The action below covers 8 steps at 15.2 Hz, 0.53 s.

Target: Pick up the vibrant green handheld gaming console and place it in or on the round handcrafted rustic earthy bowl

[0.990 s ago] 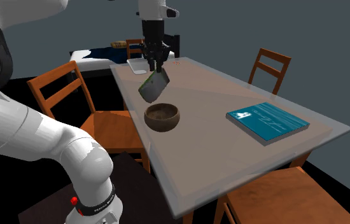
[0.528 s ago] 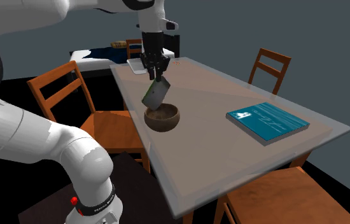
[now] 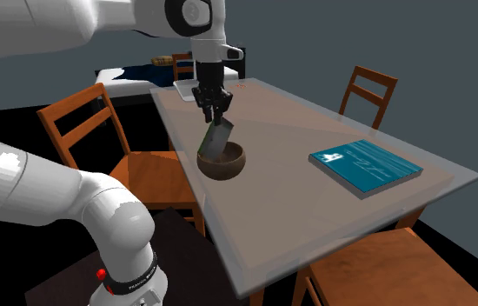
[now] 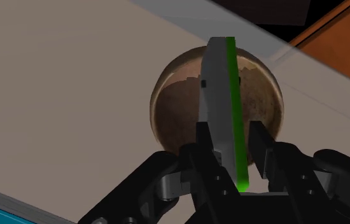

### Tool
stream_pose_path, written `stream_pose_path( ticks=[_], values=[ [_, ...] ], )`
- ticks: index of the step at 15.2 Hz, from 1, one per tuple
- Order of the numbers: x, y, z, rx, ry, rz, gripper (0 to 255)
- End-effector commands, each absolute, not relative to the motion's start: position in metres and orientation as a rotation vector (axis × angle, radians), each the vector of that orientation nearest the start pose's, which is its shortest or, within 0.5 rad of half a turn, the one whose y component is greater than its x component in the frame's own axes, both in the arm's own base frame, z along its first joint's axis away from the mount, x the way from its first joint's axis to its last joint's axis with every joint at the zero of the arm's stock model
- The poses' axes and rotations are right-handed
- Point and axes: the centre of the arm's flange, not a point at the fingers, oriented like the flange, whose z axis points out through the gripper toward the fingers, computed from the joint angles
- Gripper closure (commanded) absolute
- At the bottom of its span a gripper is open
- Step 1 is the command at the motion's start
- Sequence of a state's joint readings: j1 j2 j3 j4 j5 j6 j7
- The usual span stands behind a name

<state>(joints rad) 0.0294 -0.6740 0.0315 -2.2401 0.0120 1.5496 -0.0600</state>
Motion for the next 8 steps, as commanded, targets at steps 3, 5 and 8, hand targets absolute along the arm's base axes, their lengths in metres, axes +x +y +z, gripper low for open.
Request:
stream_pose_path(
  ticks=[3, 5, 8],
  values=[
    [0.337, 0.025, 0.586, -3.144, -0.179, 0.025, 255],
    [0.337, 0.025, 0.584, -3.144, -0.179, 0.025, 255],
    [0.337, 0.025, 0.584, -3.144, -0.179, 0.025, 255]
  ],
)
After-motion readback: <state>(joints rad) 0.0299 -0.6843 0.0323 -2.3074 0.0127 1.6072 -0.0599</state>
